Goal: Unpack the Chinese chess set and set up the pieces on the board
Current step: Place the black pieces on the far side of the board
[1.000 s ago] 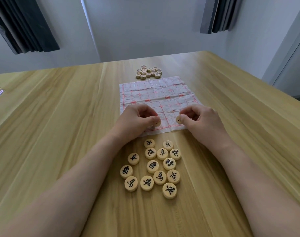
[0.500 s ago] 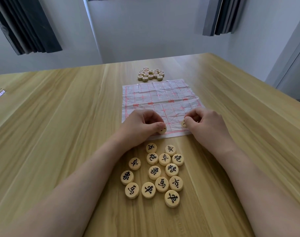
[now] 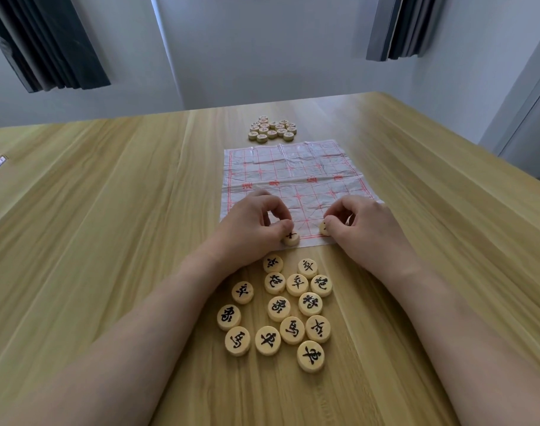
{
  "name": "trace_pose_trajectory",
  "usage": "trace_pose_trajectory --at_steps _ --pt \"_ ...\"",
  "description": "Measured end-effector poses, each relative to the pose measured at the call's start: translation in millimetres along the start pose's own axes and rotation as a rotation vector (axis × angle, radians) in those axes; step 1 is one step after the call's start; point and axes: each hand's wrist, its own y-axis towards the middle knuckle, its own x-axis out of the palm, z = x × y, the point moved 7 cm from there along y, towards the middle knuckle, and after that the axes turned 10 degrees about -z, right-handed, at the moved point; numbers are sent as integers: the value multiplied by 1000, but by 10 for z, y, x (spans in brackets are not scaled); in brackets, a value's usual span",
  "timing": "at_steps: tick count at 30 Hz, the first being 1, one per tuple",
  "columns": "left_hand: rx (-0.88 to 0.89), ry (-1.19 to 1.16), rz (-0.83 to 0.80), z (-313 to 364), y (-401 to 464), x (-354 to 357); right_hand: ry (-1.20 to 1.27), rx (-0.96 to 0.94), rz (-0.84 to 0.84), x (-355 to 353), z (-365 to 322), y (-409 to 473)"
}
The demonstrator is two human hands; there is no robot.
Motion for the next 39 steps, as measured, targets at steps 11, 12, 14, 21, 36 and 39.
trace_pose_trajectory --at_steps 11,12,14,21,36,39 --pt "38 114 -4 -1 -132 -52 5 -34 128 -94 -6 -23" --pt "32 137 -10 -8 -122 -48 -12 -21 114 -86 7 -15" --pt "25 167 -18 -10 -106 -40 -89 18 59 -46 46 7" --pt "10 196 -8 -27 -103 -25 -157 102 42 -49 97 9" --pt "37 228 5 -25 -114 -14 -161 103 53 -39 96 13" --pt "38 178 30 -24 -112 -32 -127 76 124 -76 99 9"
